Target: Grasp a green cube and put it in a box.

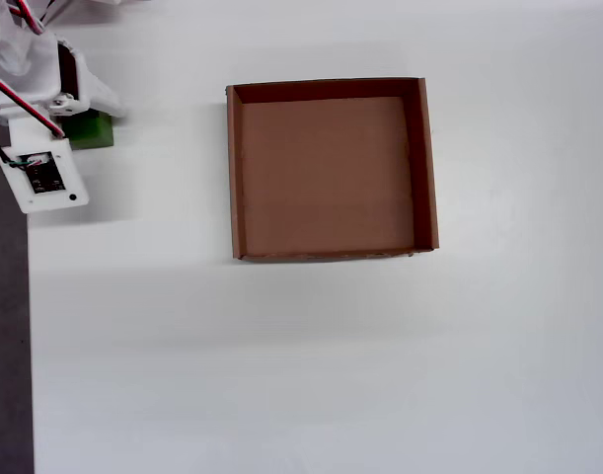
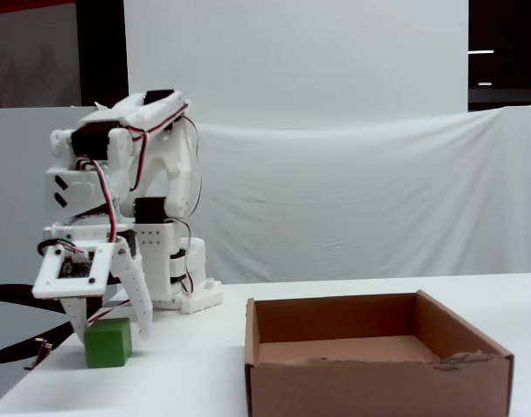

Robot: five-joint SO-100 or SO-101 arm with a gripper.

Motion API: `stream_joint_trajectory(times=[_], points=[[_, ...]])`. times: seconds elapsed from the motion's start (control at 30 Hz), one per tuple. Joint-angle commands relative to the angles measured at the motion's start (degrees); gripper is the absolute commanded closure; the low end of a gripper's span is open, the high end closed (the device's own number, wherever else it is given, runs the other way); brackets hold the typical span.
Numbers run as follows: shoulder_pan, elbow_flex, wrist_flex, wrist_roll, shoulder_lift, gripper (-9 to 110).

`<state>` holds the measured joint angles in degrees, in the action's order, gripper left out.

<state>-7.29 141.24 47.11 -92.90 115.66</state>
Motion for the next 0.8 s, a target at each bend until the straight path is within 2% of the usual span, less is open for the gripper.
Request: stream_joint_trajectory(times=[0.0,0.27,0.77], points=[[0.09,-2.99,0.00,-0.26,0.00,77],[0.97,-6.59,3.43,2.02,-1.58,78],[1.93,-7.65,2.37,3.96,-3.34,82]])
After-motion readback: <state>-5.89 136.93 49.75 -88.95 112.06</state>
